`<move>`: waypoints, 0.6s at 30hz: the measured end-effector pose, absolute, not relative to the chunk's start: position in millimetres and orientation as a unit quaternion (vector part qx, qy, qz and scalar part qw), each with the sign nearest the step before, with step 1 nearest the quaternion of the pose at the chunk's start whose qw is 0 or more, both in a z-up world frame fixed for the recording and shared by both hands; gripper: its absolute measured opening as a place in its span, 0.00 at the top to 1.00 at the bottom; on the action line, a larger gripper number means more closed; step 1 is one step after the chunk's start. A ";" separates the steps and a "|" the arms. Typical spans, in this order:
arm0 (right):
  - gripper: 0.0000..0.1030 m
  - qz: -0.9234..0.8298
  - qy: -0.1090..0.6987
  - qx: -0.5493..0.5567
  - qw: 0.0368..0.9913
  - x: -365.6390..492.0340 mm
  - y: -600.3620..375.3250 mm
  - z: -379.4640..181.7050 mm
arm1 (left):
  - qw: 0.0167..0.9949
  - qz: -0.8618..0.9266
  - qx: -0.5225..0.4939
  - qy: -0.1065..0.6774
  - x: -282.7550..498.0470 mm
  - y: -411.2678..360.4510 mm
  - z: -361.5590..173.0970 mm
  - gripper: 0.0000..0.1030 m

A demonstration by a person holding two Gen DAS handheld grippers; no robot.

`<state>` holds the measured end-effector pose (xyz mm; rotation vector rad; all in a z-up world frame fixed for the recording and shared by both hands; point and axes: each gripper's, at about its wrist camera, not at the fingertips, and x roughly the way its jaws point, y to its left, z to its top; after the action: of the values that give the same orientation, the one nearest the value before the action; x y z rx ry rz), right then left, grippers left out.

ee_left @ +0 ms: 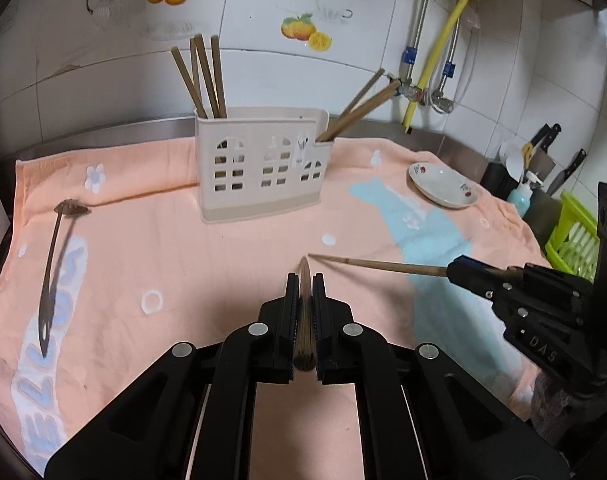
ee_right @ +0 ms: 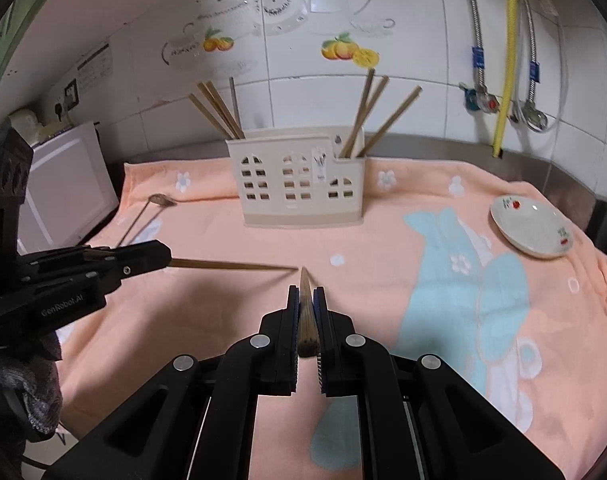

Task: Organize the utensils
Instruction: 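Lift both held chopsticks and carry them over the cream caddy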

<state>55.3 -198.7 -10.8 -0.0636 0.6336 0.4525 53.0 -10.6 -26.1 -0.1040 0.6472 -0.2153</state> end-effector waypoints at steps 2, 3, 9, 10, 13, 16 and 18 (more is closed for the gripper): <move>0.93 0.230 0.307 -0.031 0.923 60.6 -197.6 -0.9 | 0.943 -0.107 -0.048 0.313 55.7 -8.7 -20.1 0.95; 0.93 0.235 0.305 -0.032 0.922 64.0 -196.5 5.1 | 0.943 -0.107 -0.047 0.311 56.7 -7.3 -17.2 0.95; 0.93 0.260 0.295 -0.045 0.919 82.4 -188.4 41.5 | 0.947 -0.113 -0.031 0.298 71.0 -5.8 9.4 0.95; 0.93 0.262 0.293 -0.048 0.918 85.2 -187.6 46.8 | 0.948 -0.115 -0.027 0.295 74.0 -5.7 15.3 0.95; 0.93 0.266 0.278 -0.062 0.921 95.1 -184.4 71.2 | 0.950 -0.120 -0.023 0.286 81.6 -4.0 32.0 0.95; 0.93 0.269 0.266 -0.073 0.923 105.6 -182.6 92.6 | 0.955 -0.122 -0.019 0.270 89.8 -1.5 53.5 0.95; 0.93 0.267 0.258 -0.082 0.925 111.1 -181.1 103.5 | 0.958 -0.122 -0.016 0.257 94.0 -0.5 67.6 0.95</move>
<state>111.1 -181.1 103.5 -0.1692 0.5294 0.5469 94.0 -0.5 67.6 -0.0322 0.5222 -0.2466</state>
